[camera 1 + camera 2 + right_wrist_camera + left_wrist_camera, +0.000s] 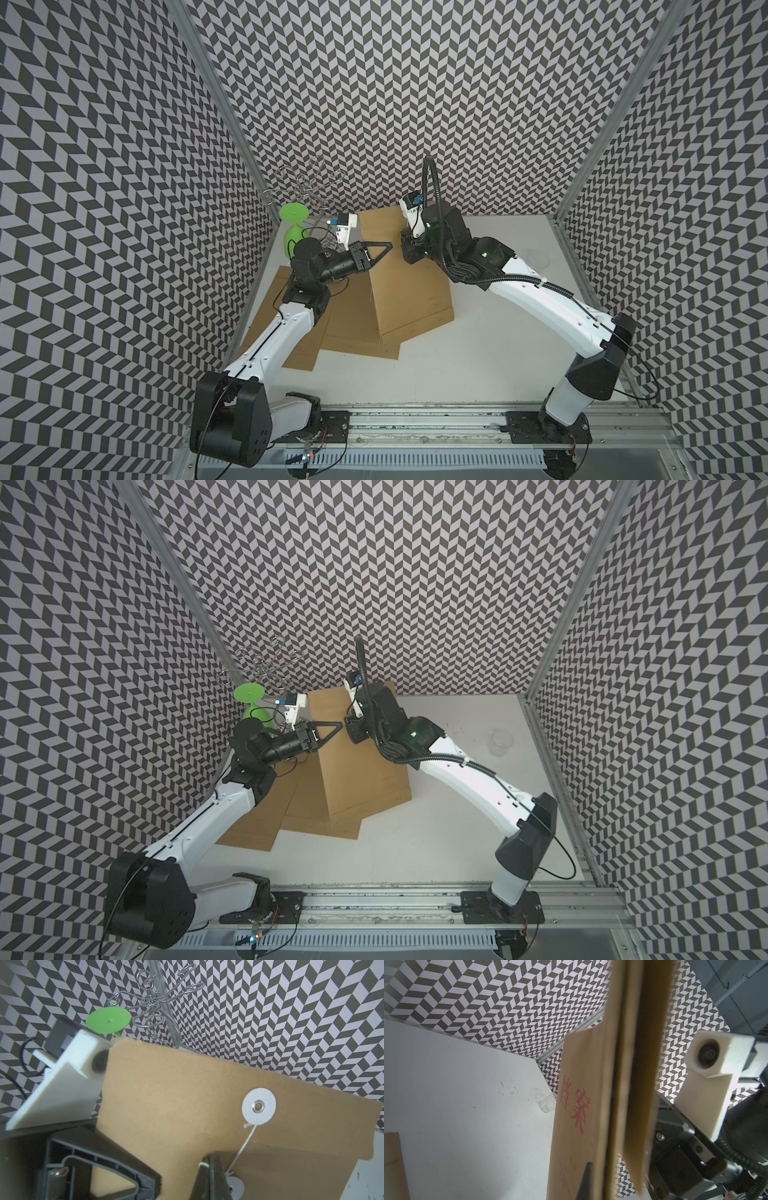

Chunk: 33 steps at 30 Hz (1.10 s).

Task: Close the mouth of the file bag
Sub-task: Close the file bag.

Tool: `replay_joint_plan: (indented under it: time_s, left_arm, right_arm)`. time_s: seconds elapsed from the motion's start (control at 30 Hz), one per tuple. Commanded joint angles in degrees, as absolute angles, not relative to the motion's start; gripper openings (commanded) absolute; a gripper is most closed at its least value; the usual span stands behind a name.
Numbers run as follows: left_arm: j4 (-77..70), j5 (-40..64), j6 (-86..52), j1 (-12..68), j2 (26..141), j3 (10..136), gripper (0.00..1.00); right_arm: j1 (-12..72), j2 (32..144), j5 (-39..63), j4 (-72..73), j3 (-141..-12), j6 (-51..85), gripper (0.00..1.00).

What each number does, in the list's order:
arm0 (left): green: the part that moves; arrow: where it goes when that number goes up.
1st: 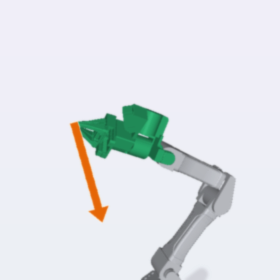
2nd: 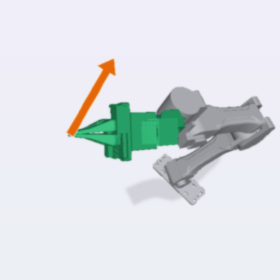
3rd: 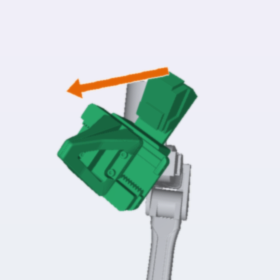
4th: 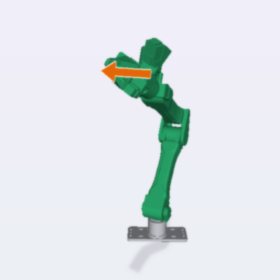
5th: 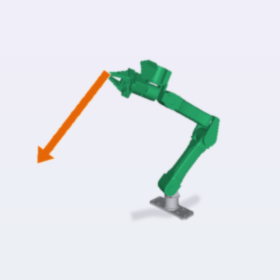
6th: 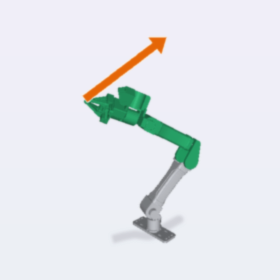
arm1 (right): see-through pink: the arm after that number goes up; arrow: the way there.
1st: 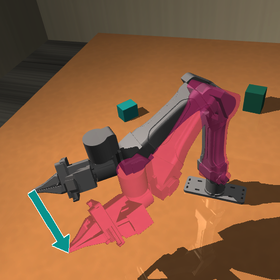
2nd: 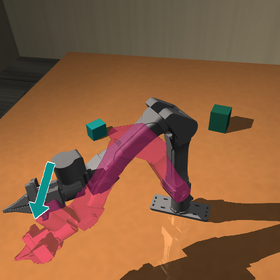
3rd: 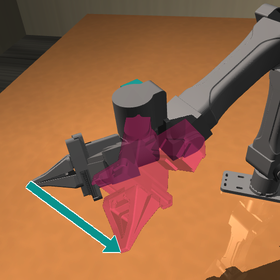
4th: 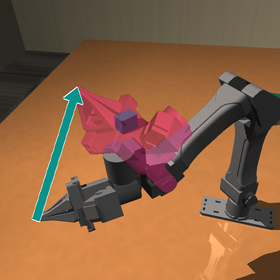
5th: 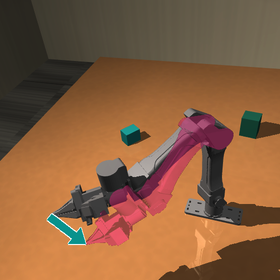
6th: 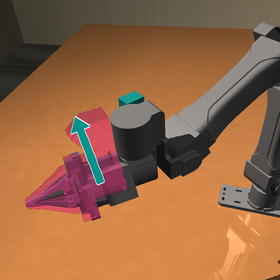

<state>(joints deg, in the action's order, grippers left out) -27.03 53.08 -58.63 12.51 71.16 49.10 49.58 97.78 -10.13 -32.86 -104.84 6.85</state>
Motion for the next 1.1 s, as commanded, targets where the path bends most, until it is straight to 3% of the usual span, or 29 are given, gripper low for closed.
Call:
replay_joint_plan:
  time_s: [0.0, 1.07]
  left_arm:
    - [-29.1, 53.1, -58.6, 13.1, 71.2, 50.2, 0.0]
    - [-38.1, 54.7, -60.1, 9.4, 71.1, 51.9, 0.0]
  right_arm:
    - [50.4, 96.7, -4.4, -28.7, -104.7, 7.8, 0.0]
    - [45.0, 90.4, 8.7, -20.7, -89.4, 14.0, 0.0]
